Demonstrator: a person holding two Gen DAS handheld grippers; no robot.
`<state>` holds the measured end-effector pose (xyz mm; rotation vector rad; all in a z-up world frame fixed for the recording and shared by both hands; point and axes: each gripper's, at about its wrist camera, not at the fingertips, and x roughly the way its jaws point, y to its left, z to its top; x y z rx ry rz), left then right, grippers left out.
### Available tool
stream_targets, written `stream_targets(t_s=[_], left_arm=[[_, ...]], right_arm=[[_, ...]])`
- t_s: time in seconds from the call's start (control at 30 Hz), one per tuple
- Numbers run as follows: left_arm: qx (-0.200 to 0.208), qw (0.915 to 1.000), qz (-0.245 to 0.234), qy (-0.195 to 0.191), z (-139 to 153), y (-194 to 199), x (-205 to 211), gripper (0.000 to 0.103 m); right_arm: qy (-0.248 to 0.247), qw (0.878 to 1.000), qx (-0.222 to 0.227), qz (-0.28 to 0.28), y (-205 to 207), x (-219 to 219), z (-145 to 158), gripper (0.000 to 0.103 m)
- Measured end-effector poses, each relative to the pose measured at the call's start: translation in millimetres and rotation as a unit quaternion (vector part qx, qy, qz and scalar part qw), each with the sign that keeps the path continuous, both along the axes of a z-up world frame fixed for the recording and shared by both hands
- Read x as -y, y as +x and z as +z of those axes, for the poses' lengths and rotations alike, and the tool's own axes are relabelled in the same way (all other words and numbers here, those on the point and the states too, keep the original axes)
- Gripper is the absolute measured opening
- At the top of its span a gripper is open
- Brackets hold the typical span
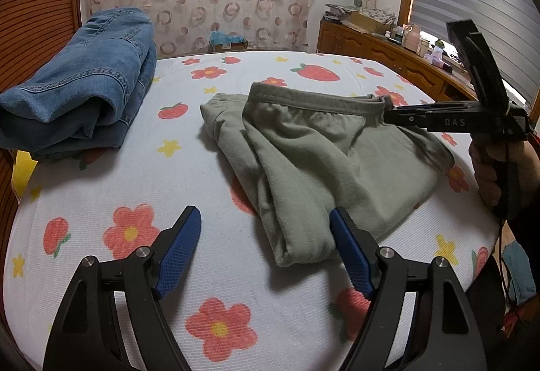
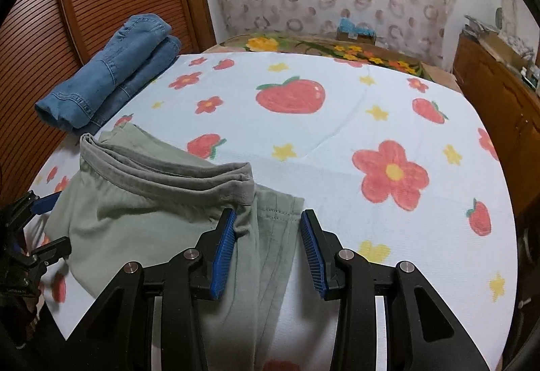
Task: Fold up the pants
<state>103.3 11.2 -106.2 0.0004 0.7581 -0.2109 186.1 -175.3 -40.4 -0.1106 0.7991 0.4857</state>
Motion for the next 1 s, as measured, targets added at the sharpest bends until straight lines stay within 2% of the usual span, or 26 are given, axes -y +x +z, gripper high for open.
stream_targets(t_s=[0.17,0.27,0.47,0.63,0.83,1.0], left_arm=[[-0.007,1.0000,0.000,-0.001,1,2,-1,0.079],[-0.018,0.9997,-0.003,-0.016,6,6,-4,0.078],[-0.004,0.9996,-0.018,-0.022,21,20,-4,0.069],[-0.003,0.9997,-0.024,-0.009,26,45,-5,0.069],[-0.014,0.9996,-0.015,-0.018,27,72,-14,0.069],[-0.028,0.9994,-0.018,-0.010,21,90,-16,0.069]], right_arm=[[-0.001,1.000,0.000,0.000,0,1,0,0.041],[-0.005,1.000,0.003,0.000,0,0,-1,0.041],[-0.009,1.000,0.005,0.001,-1,1,0,0.041],[-0.008,1.000,0.005,0.001,-1,2,0,0.041],[-0.003,1.000,0.004,0.002,-1,4,0,0.042],[-0.005,1.000,0.005,0.002,-2,3,-1,0.042]])
